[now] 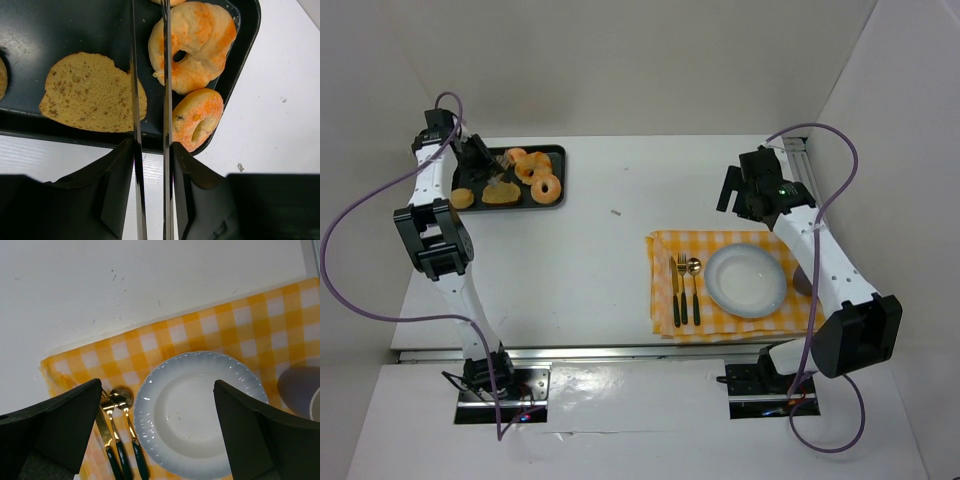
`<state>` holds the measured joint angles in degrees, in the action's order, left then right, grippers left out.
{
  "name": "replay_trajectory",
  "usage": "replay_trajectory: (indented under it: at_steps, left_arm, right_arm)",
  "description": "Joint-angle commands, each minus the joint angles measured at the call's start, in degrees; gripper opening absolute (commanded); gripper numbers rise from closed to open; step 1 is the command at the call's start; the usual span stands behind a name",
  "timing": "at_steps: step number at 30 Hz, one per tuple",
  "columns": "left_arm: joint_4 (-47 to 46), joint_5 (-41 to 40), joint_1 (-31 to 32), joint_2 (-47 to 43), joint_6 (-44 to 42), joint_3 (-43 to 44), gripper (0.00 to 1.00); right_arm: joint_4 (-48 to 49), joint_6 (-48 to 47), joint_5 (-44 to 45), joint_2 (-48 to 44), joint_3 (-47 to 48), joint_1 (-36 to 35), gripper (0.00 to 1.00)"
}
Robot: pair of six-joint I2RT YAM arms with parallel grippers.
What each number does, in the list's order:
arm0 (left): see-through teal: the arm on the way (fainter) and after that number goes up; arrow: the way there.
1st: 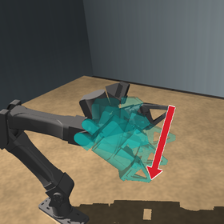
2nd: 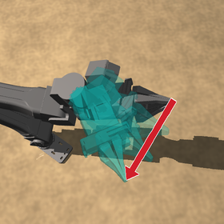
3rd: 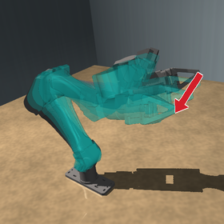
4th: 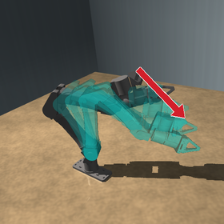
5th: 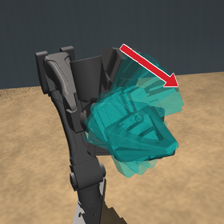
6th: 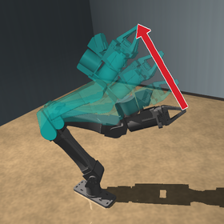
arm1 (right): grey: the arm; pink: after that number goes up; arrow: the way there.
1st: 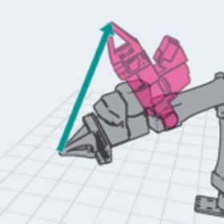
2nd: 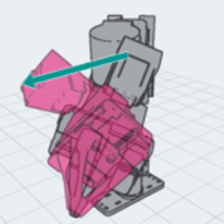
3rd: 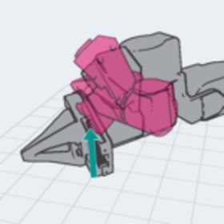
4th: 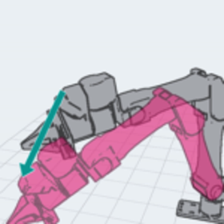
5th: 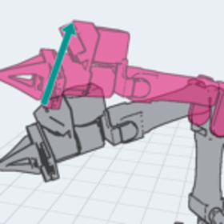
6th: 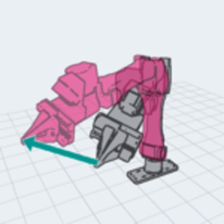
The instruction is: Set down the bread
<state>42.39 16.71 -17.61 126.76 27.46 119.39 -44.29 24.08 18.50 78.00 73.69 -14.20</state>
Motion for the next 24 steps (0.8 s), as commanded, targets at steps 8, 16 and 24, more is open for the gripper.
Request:
replay_trajectory:
  at_steps: [8,16,24]
  left_arm:
    - [-4.1,2.0,-1.7,-0.7,0.0,-1.0,0.52]
    - [-5.5,2.6,-2.3,-4.2,0.0,-3.7,0.53]
    - [-7.4,4.2,-3.3,-4.6,0.0,-4.0,0.58]
  right_arm:
    - [0.9,-0.7,-1.4,0.9,3.9,0.4,1.00]
    - [0.9,-0.7,-1.4,0.9,3.3,0.4,1.00]
    - [0.9,-0.7,-1.4,0.9,2.8,0.4,1.00]
